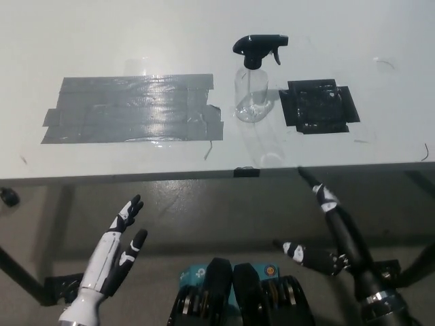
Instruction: The robot grabs the black lid of the spray bottle on the desk and places it on the black area of the desk
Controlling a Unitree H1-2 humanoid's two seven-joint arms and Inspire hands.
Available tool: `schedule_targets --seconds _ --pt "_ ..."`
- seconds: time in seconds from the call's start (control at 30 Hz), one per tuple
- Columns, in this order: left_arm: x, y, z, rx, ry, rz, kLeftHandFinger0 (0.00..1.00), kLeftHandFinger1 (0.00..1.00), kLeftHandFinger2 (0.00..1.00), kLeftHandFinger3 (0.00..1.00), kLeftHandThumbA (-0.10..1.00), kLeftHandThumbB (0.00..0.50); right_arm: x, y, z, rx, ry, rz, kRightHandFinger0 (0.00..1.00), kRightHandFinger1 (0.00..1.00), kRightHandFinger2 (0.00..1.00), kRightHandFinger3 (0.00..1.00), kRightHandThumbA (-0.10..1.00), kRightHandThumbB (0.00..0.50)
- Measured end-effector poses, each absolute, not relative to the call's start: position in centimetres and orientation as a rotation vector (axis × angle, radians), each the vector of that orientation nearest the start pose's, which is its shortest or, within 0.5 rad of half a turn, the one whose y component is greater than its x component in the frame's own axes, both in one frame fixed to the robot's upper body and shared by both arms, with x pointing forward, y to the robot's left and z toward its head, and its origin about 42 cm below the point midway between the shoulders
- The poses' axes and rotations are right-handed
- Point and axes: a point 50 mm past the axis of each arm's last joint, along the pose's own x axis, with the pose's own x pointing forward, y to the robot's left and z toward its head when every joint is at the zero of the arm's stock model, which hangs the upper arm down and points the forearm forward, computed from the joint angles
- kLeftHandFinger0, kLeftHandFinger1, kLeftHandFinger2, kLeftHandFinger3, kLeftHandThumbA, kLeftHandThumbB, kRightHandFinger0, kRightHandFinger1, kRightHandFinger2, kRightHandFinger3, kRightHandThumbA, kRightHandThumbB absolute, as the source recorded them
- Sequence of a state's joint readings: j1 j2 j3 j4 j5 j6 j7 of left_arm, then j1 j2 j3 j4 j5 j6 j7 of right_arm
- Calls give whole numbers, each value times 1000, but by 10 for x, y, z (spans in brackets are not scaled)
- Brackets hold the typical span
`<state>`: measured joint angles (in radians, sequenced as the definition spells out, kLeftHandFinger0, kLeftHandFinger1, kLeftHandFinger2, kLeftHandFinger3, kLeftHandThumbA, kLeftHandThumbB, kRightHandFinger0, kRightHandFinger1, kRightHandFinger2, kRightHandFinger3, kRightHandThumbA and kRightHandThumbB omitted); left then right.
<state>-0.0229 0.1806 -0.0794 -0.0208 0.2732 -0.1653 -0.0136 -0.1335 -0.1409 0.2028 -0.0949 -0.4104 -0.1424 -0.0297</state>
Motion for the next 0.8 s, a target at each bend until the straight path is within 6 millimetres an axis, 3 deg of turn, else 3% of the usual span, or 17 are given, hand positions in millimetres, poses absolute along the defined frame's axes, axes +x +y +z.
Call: schedule_targets --seconds 0.1,0.23,0.4,0.43,0.5,0.6,0.8 --pt "288 237 117 435 -207 -147 1000 1000 1000 1000 1000 187 322 -186 191 -581 -500 149 1000 1000 1000 1000 980 207" --pt "286 233 114 422 -204 -172 1000 1000 1000 1000 1000 142 345 -187 231 -635 -599 82 1000 1000 1000 1000 956 195" --pt "286 233 110 416 -198 -184 1000 1000 1000 1000 1000 154 380 -181 273 -688 -661 32 1000 1000 1000 1000 951 210" --pt "286 233 110 415 -198 -185 1000 1000 1000 1000 1000 155 387 -180 278 -706 -661 25 1000 1000 1000 1000 975 257" --pt "286 233 110 415 -198 -187 1000 1000 1000 1000 1000 165 398 -178 287 -741 -659 15 1000 1000 1000 1000 916 317" --pt "286 233 110 415 -196 -189 1000 1000 1000 1000 1000 129 426 -175 305 -841 -643 5 1000 1000 1000 1000 956 437" --pt "289 231 112 417 -206 -195 1000 1000 1000 1000 1000 122 472 -159 336 -1060 -597 17 1000 1000 1000 1000 1000 500"
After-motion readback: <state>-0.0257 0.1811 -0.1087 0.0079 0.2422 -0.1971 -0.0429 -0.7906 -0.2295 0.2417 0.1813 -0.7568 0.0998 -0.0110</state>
